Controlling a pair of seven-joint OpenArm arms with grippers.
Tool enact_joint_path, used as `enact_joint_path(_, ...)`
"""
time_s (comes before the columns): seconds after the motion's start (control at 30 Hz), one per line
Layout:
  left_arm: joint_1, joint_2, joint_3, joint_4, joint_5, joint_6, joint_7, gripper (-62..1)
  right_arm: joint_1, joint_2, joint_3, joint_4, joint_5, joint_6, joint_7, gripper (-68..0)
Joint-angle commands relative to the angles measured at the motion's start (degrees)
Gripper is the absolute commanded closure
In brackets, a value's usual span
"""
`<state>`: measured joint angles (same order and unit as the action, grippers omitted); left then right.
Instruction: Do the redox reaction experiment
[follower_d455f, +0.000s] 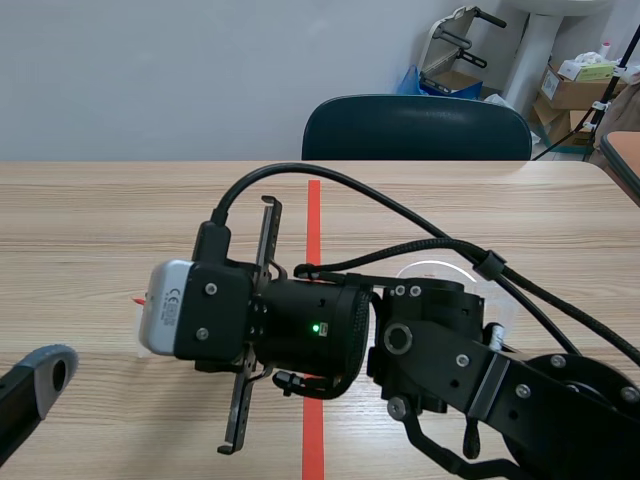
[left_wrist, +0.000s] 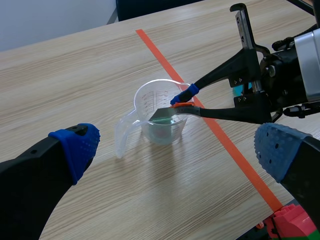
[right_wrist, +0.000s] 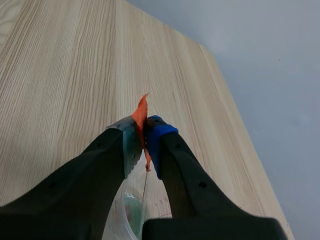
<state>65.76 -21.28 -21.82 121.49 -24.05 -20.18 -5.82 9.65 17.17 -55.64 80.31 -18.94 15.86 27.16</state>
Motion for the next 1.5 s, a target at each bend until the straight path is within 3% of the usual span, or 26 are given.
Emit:
enact_joint_path(0.0,0.2,0.3,-0.2,0.6,-0.3,-0.1,-0.8,-62.3,1.0,0.3,0.4,1.4,0.4,-0.1,1.2,-0.7)
enact_joint_path(0.3,0.2,0.3,-0.2,0.6,-0.3,-0.1,-0.8,-62.3,1.0,0.5,3.7,3.7,1.9,0.1,0.8,-0.8)
enact_joint_path(0.5,0.2,0.3,-0.2,0.6,-0.3,-0.1,-0.8,-62.3,1.0,0.4,7.4,8.4,8.5,4.9,-4.5,-0.8)
enact_joint_path(0.8,0.2,0.3,-0.2,0.6,-0.3,-0.1,-0.8,-62.3,4.9,0.4,9.1,15.8,18.8,9.9,-17.3,-0.8)
enact_joint_path(1.0,0.2,0.3,-0.2,0.6,-0.3,-0.1,-0.8,-62.3,7.3,0.4,9.6,22.3,27.9,9.9,-30.5,-0.8)
enact_joint_path(1.23,0.2,0.3,-0.2,0.6,-0.3,-0.1,-0.8,-62.3,10.8,0.4,10.0,29.5,36.8,9.9,-42.6,-0.8)
enact_joint_path(1.47,0.2,0.3,-0.2,0.6,-0.3,-0.1,-0.8,-62.3,15.0,0.4,10.0,31.8,44.2,8.8,-49.0,-0.8)
